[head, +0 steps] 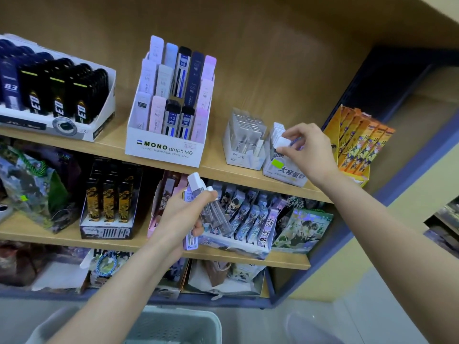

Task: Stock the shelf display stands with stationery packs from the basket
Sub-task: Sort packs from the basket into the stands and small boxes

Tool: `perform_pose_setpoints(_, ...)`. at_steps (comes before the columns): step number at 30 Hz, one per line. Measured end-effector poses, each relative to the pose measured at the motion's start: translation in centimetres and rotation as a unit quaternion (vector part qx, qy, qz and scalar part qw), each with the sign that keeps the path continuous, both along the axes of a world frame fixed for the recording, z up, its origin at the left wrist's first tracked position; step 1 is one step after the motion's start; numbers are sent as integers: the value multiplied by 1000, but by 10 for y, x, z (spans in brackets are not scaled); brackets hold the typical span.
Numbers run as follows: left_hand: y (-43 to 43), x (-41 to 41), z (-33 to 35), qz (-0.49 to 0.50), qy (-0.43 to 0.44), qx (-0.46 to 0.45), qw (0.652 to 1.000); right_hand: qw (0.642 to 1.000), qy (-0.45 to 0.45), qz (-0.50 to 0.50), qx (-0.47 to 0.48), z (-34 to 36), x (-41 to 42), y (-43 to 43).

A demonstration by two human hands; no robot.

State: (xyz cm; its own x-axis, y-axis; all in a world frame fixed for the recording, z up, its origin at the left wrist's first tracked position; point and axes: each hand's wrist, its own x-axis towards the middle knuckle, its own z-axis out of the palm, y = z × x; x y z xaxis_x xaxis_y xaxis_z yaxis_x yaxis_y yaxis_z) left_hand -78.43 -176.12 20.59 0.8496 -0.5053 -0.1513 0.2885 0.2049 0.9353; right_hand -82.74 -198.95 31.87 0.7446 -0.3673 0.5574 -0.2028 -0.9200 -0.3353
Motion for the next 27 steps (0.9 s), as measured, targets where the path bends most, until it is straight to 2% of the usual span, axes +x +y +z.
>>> perform_pose_setpoints(5, 3, -2, 2, 0, 22, -7, 1000, 998, -63, -5, 4, -10, -19, 35)
perform_pose_setpoints(6, 4, -2, 3, 1, 24, -6, 1000, 998, -57, 13, 27, -15, -25, 47)
perform_pose_setpoints(8, 4, -3, 3, 5, 24, -7, 1000, 989, 31, 74, 123, -29, -38, 75)
perform_pose_setpoints(10, 5, -4, 3, 9, 25, -9, 1000, 949, 140, 131, 250, -48, -46, 99)
perform_pose_setpoints(12, 5, -6, 4, 8, 24, -10, 1000, 917, 190, 154, 314, -66, -48, 114)
perform_pose_setpoints(21, 12, -9, 8, 13, 17, -20, 1000, 835, 189, 189, 480, -69, -51, 118)
perform_pose_setpoints(23, 11, -10, 8, 10, 19, -20, 1000, 836, 170, 178, 490, -64, -54, 117)
perform_pose_setpoints(24, 11, -10, 7, 10, 21, -20, 1000, 849, 156, 167, 477, -58, -56, 114)
perform_pose_setpoints(27, 10, -9, 6, 10, 31, -23, 999, 908, 101, 133, 383, -32, -57, 97)
